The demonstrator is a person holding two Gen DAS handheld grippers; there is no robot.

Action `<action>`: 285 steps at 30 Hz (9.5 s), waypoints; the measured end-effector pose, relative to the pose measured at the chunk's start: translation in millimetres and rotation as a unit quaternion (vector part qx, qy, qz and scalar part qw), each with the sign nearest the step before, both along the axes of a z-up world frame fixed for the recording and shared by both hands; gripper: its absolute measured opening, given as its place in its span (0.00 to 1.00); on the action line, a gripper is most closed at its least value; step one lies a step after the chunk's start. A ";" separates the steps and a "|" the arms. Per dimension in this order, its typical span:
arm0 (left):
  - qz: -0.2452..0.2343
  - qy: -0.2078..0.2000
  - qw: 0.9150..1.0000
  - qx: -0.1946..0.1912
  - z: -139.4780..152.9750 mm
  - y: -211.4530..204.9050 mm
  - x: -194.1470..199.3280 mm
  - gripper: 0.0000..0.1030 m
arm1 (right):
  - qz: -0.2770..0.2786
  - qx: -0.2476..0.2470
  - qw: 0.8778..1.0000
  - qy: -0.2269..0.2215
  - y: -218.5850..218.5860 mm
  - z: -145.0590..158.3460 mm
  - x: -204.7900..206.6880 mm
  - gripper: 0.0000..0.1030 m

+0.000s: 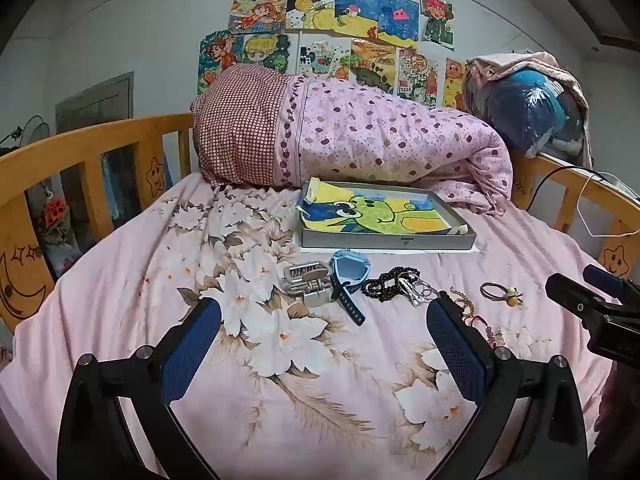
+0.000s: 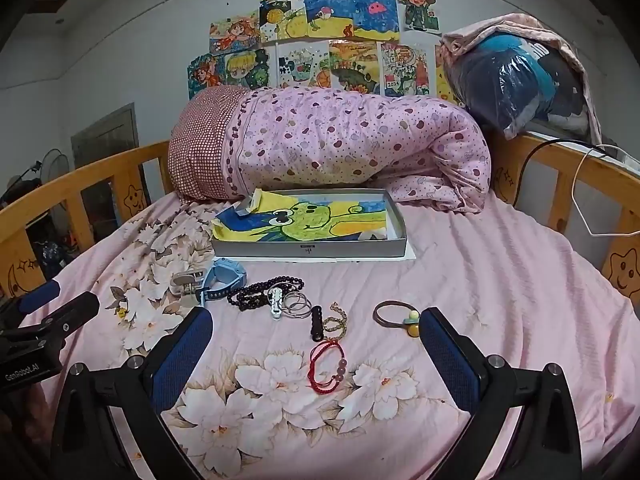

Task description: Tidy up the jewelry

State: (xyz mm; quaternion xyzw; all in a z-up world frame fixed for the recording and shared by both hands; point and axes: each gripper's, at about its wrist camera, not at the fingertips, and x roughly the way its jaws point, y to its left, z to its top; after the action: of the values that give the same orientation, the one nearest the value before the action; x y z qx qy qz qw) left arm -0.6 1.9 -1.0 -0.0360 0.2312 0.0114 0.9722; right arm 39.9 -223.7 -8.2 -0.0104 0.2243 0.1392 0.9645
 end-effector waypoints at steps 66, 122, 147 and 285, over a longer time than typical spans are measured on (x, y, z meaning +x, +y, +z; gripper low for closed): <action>0.002 0.005 1.000 -0.001 -6.2 -1.4 1.1 0.98 | 0.002 0.007 1.000 0.019 -0.4 -4.2 1.2 1.00; -0.238 0.181 0.951 -0.074 -66.3 -98.9 102.7 0.88 | 0.101 -0.025 0.978 0.178 -103.7 -45.3 152.2 0.80; -0.222 0.274 0.934 -0.061 -108.9 -125.0 155.1 0.04 | 0.165 -0.085 0.954 0.234 -80.4 -98.3 179.8 0.57; -0.074 0.109 0.989 -0.069 -54.8 14.2 76.6 0.98 | 0.043 -0.105 0.990 0.080 -16.3 -39.6 83.0 1.00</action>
State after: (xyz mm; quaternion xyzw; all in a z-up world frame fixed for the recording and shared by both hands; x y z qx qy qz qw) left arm 76.1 16.2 -55.8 -0.0841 0.3381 -0.0725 0.9345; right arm 123.0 -240.0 -47.9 -0.1104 0.3132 0.1563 0.9302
